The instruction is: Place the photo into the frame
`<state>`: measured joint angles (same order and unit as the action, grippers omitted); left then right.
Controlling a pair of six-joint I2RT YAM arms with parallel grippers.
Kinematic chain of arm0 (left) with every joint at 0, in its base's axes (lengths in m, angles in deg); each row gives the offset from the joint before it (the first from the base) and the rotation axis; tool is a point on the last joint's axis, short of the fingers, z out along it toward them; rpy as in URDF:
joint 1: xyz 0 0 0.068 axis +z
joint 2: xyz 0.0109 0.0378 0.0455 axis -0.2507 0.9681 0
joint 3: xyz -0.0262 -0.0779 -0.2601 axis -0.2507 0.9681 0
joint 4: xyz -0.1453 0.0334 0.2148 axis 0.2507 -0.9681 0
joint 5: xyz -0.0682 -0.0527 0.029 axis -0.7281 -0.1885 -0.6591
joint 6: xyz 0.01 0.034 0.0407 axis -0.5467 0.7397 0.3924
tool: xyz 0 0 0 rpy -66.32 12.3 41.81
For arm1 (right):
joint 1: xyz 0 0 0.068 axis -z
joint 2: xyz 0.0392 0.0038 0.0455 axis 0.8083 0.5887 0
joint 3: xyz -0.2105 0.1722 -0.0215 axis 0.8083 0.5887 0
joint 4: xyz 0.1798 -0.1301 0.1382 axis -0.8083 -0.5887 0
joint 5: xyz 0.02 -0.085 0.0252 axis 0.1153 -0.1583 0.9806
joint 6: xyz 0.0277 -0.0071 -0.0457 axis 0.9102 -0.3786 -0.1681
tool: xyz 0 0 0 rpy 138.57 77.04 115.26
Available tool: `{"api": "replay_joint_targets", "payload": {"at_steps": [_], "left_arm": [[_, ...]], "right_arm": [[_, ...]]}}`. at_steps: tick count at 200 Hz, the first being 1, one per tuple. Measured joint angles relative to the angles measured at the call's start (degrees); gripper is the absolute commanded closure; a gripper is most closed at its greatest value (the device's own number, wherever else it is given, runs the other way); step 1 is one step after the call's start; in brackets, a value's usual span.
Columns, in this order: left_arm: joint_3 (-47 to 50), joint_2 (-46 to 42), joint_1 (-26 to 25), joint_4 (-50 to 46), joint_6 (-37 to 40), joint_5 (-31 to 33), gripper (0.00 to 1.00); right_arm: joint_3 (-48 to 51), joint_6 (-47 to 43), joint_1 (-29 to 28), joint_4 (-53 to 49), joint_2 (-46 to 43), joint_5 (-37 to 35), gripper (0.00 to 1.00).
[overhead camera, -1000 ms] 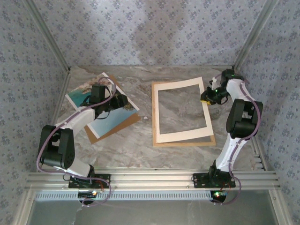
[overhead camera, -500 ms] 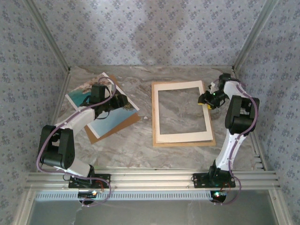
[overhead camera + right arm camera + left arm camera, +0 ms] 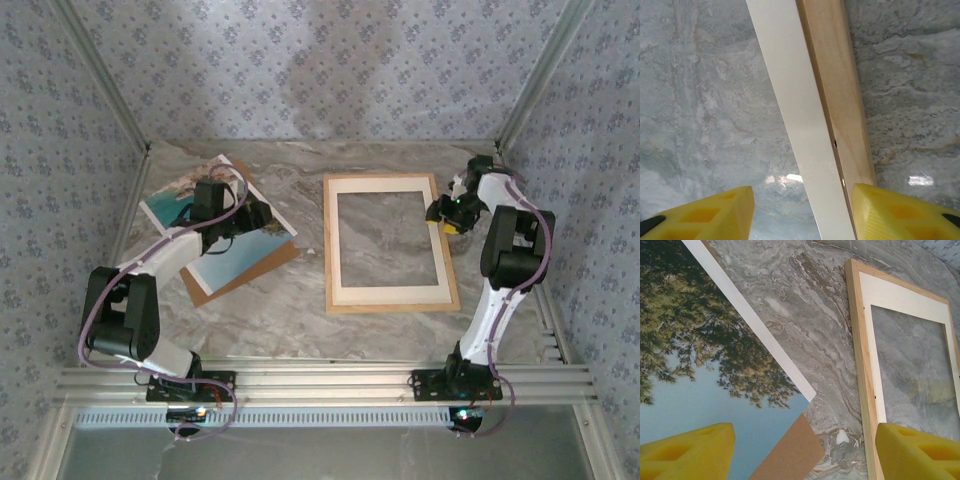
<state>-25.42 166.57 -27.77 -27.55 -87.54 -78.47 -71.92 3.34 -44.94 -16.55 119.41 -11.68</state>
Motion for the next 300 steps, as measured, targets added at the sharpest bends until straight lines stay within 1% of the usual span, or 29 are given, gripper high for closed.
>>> {"api": "replay_joint_targets", "payload": {"at_steps": [34, 60, 83, 113, 151, 197, 237, 270, 300], "left_arm": [[0.0, 0.0, 0.0, -0.28, 0.5, 1.09, 0.24], [0.0, 0.0, 0.0, -0.33, 0.85, 1.73, 0.24], [0.0, 0.0, 0.0, -0.46, 0.9, 1.97, 0.24], [0.0, 0.0, 0.0, -0.79, 0.9, 2.64, 0.24], [0.0, 0.0, 0.0, -1.27, 0.9, 2.82, 0.24], [0.0, 0.0, 0.0, -1.84, 0.98, 2.84, 0.24], [0.0, 0.0, 0.0, -1.84, 1.33, 3.02, 0.24], [0.0, 0.0, 0.0, -1.84, 1.38, 3.02, 0.24], [0.0, 0.0, 0.0, -1.84, 1.55, 3.02, 0.24]], "right_arm": [[1.7, 0.35, -3.39, 3.85, -3.06, -4.31, 0.4], [1.84, 0.85, -6.32, 8.2, -3.17, -6.6, 0.38], [1.81, 1.2, -7.74, 12.7, -2.82, -7.54, 0.38], [-0.02, 1.88, -8.74, 17.38, 0.13, -8.94, 0.38], [-6.27, 2.54, -9.2, 20.65, 6.51, -10.62, 0.38], [-13.86, 4.02, -9.2, 20.46, 12.5, -11.5, 0.38], [-19.58, 5.05, -9.2, 15.72, 15.69, -11.45, 0.39], [-21.55, 5.27, -9.2, 11.85, 17.97, -11.28, 0.4], [-22.12, 5.27, -9.14, 10.78, 18.18, -11.06, 0.4]]}}
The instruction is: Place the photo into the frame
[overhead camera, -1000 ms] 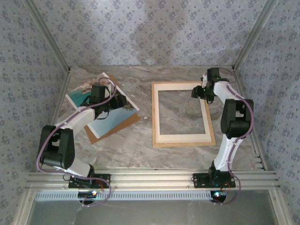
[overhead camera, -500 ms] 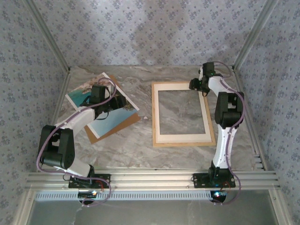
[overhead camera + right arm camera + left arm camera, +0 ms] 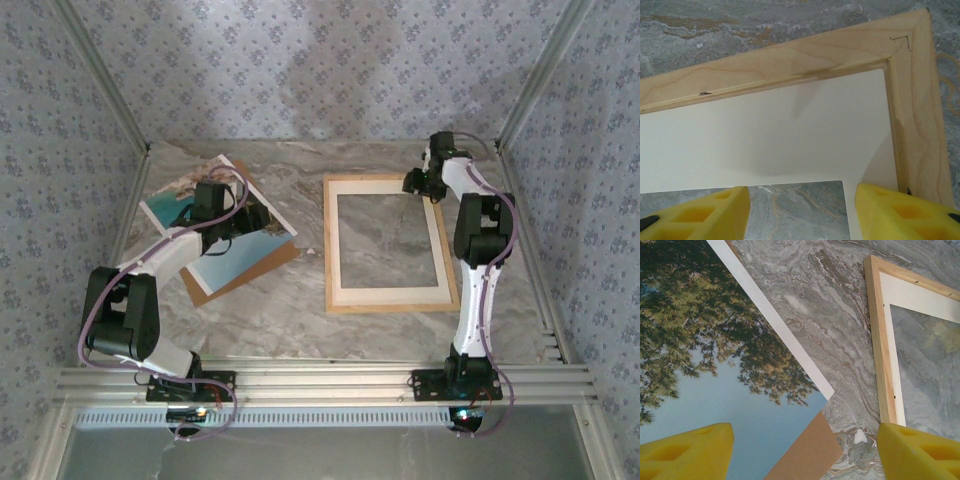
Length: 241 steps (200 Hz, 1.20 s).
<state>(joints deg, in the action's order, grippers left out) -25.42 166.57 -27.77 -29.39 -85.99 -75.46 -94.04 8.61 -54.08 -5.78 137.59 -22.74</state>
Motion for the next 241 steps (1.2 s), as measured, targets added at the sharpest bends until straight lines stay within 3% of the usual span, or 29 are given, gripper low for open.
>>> {"api": "replay_joint_targets", "payload": {"at_steps": [92, 145, 181, 212, 241], "left_arm": [[0.0, 0.0, 0.0, -0.24, 0.42, 0.46, 0.24], [0.22, 0.0, 1.46, -1.75, 0.26, 3.5, 0.24], [1.25, 1.27, 6.64, -2.32, -0.9, 4.79, 0.24], [-1.51, 8.57, 7.21, -3.52, -0.96, 4.92, 0.24], [-6.67, 15.52, 6.58, -4.59, -0.87, 4.07, 0.25]], "right_arm": [[3.34, -0.11, 0.0, -1.79, -3.23, 0.7, 0.39], [17.84, -0.66, -1.42, 3.39, -18.03, 1.25, 0.34], [28.57, 0.17, -10.71, 11.63, -28.57, 4.28, 0.28], [30.51, 0.66, -21.53, 16.72, -28.87, 6.8, 0.27], [30.64, 1.25, -25.53, 19.37, -27.69, 8.66, 0.27]]}}
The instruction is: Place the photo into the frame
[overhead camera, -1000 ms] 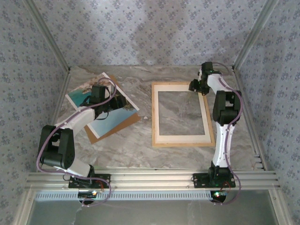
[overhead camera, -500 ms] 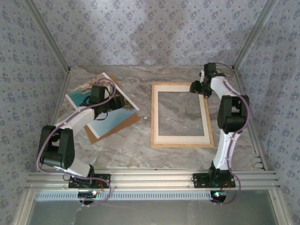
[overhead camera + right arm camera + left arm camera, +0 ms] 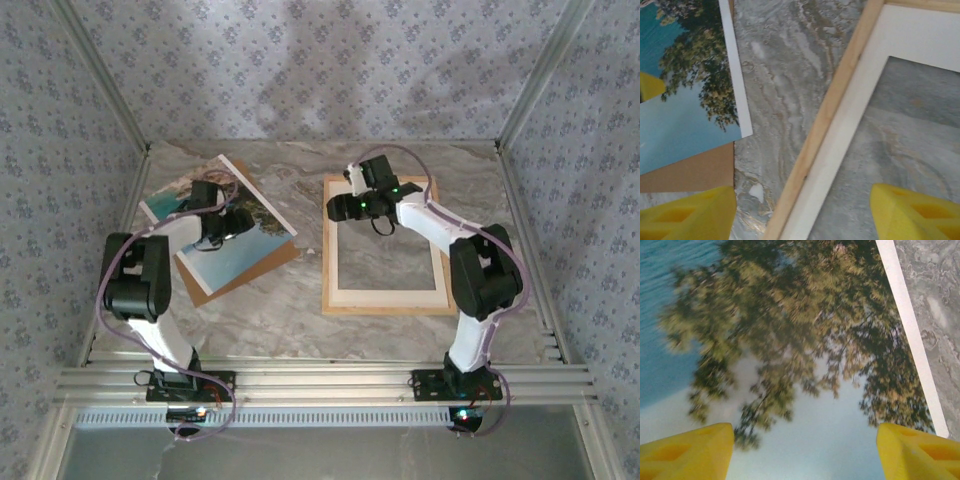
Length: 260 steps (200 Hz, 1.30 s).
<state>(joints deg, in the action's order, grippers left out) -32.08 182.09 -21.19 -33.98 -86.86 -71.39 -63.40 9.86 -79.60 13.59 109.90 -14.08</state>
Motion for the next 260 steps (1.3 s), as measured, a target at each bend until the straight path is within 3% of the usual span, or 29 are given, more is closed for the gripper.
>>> {"api": "replay_joint_targets", "payload": {"at_steps": [59, 111, 136, 168, 208, 260], "left_arm": [[1.44, 0.35, -6.8, 0.39, 0.7, -1.27, 0.26], [14.75, -12.79, -9.81, -1.18, 0.79, -5.84, 0.27], [17.81, -20.35, -9.29, -2.56, 0.55, -4.17, 0.25], [17.97, -25.35, -0.66, -2.12, -1.2, 2.14, 0.24], [16.98, -22.67, 11.67, -0.13, -3.89, 8.48, 0.21], [11.52, -12.92, 17.66, -0.35, -3.87, 10.38, 0.17]], "right_arm": [[0.81, 1.36, 1.25, 0.44, 2.91, 0.2, 0.28], [0.55, 3.32, 0.68, 0.5, 3.61, 1.4, 0.28], [-1.88, 4.17, -2.03, 0.48, 5.68, 2.16, 0.28], [-8.33, 5.84, -8.07, 0.39, 10.36, 2.64, 0.29], [-18.23, 9.01, -12.46, 0.28, 19.08, 2.58, 0.3], [-28.85, 13.11, -12.68, -0.48, 29.51, 2.58, 0.3]]}}
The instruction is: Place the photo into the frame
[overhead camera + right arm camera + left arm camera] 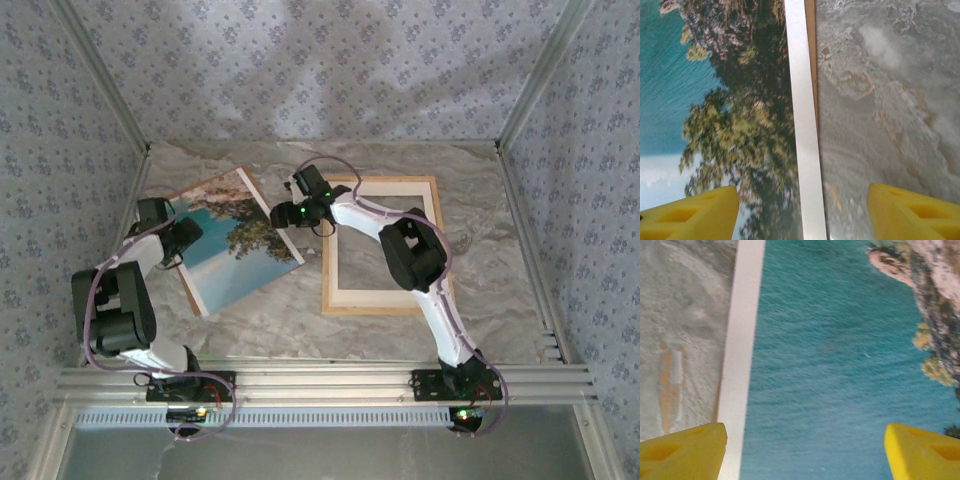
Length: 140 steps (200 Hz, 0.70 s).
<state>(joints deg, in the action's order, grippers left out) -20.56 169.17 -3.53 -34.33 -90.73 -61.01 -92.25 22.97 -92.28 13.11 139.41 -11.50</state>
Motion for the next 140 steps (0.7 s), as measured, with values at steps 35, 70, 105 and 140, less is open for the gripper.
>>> {"api": "replay_joint_targets", "payload": {"at_steps": [35, 70, 105, 140], "left_arm": [[-1.6, 4.39, 0.92, -1.07, 0.44, -1.66, 0.17], [-1.68, 5.05, 0.76, -0.15, 0.63, -5.27, 0.18], [-1.68, 5.73, -0.46, 1.6, 0.63, -7.48, 0.18], [-1.66, 6.08, -2.03, 3.19, 0.61, -9.03, 0.18]], "right_arm": [[-3.91, 1.6, -0.46, -1.16, 3.34, 0.07, 0.31], [-5.64, 2.51, -1.14, -1.33, 4.81, 1.68, 0.33], [-5.95, 3.39, -1.01, -1.81, 4.9, 2.8, 0.33], [-5.42, 4.42, -0.39, -1.14, 4.76, 5.09, 0.31]]}}
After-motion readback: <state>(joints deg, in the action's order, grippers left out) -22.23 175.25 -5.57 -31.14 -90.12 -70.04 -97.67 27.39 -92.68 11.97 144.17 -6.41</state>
